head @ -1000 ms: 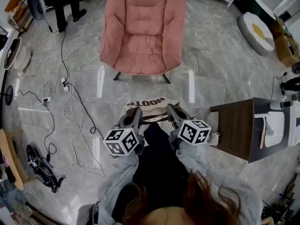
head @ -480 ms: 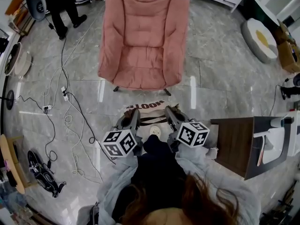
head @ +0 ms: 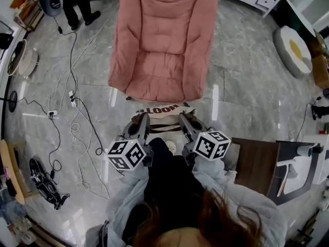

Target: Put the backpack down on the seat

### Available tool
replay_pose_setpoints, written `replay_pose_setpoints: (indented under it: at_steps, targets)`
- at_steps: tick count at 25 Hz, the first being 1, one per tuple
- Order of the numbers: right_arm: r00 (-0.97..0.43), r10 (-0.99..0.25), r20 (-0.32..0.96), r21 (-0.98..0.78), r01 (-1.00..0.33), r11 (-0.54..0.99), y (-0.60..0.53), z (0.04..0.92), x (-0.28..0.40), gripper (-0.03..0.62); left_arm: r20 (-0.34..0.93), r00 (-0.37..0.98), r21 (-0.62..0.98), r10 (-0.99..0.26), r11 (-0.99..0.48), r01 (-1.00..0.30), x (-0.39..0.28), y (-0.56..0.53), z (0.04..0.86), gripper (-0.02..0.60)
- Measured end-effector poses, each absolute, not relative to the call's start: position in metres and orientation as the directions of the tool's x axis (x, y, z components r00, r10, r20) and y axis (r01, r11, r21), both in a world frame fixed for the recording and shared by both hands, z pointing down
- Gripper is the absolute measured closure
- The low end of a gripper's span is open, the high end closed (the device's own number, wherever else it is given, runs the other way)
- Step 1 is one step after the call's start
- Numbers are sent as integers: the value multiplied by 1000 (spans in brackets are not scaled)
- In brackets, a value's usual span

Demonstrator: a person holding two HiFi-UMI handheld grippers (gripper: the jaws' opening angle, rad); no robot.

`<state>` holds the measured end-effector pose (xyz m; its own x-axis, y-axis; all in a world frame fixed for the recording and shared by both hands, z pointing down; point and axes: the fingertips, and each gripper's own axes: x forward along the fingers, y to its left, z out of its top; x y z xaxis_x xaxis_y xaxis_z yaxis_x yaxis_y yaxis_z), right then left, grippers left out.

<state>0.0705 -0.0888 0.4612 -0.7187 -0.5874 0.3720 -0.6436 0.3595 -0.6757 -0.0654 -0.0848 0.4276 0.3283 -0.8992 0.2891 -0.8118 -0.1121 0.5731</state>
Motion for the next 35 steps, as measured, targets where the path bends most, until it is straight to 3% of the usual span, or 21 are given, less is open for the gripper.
replay_pose_setpoints:
  at_steps: [12, 25, 35]
  targets:
    - [-724, -606, 329, -675, -629, 385, -148, 458, 51, 576, 238, 301, 548, -923, -128, -827, -88, -153, 414, 568]
    - [-659, -605, 448, -699, -679, 222, -245, 495, 31, 576, 357, 385, 607, -851, -102, -788, -109, -269, 457, 568]
    - [-643, -601, 474, -693, -694, 196, -329, 490, 20, 576, 382, 420, 619, -823, -109, -778, -120, -360, 462, 568]
